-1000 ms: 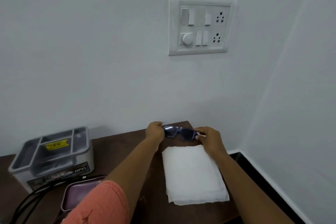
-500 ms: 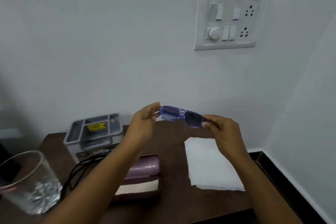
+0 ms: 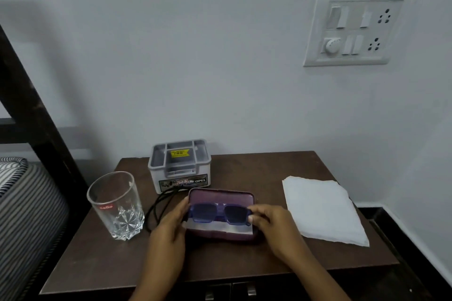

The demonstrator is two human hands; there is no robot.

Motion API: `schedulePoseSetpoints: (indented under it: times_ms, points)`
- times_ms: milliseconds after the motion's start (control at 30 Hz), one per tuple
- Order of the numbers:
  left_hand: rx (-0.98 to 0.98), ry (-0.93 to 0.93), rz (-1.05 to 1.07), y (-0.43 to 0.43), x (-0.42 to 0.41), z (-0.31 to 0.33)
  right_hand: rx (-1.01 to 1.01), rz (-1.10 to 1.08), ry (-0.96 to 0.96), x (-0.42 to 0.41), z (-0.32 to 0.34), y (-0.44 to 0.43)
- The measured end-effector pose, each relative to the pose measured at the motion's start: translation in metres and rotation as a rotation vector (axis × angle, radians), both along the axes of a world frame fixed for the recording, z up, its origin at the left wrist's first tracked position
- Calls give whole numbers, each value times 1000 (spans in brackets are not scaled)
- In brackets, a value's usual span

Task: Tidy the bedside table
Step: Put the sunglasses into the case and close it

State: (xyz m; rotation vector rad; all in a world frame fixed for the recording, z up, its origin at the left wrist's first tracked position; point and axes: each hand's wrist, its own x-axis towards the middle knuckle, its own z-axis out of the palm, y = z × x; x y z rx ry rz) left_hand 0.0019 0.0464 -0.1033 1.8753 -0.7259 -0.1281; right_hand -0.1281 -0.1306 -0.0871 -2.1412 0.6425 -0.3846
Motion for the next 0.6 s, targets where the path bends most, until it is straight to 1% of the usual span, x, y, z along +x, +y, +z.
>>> schedulePoseSetpoints:
  times_ms: [133, 300, 434, 600]
  points:
    - [-12, -41, -2, 5, -9, -3, -52, -12, -36, -1, -8, 2]
    - [-8, -98, 17, 11, -4, -10, -230, -15, -95, -3, -15, 10]
    - [28, -106, -28, 17, -2, -5, -234, -3, -67, -3, -15, 9]
    - [33, -188, -33, 19, -3, -4, -254, 71, -23, -4, -13, 6]
